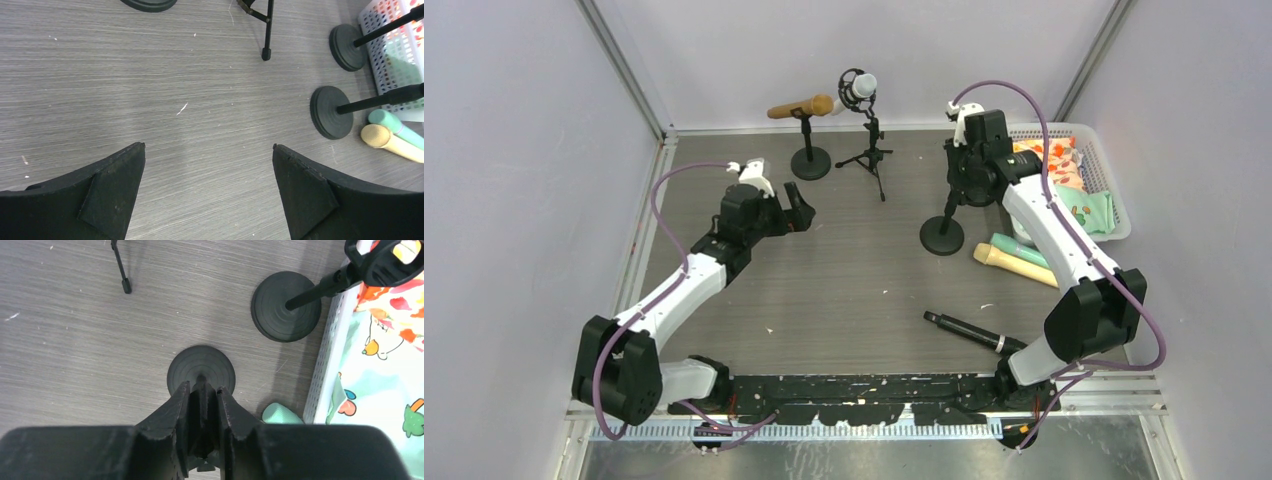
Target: Attach the microphones to the stand
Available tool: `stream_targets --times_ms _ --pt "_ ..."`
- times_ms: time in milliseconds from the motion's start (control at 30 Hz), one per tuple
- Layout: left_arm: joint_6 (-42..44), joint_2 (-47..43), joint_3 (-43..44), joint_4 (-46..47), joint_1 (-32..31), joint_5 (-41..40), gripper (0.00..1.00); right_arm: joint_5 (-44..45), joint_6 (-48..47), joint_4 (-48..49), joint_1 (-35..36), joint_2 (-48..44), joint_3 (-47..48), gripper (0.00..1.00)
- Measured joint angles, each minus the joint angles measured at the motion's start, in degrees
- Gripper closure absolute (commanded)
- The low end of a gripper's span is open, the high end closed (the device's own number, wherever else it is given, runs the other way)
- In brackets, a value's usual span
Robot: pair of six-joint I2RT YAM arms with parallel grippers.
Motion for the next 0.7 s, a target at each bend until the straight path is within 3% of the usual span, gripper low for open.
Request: stream_targets --times_ms 200,367,533,700 --pt "3.8 0.0 0.7 -0.9 -3.4 -3.6 0.01 5.4 11.1 -2.0 2.8 0.3 1.1 0.99" --pt "7.5 0.0 0.9 0.4 -9.2 -4.7 0.0 10.1 21.0 -9.6 8.1 5.4 9.0 0.99" --pt "13.3 -2.0 -3.4 8.8 -14.6 -4.7 0.0 12.2 32.8 -17.4 12.5 11.9 18.6 0.99" --pt "19.4 -3.5 -10.0 18.0 -21.5 -5.6 0.0 14.8 40.9 -18.4 16.4 12.1 18.4 0.99"
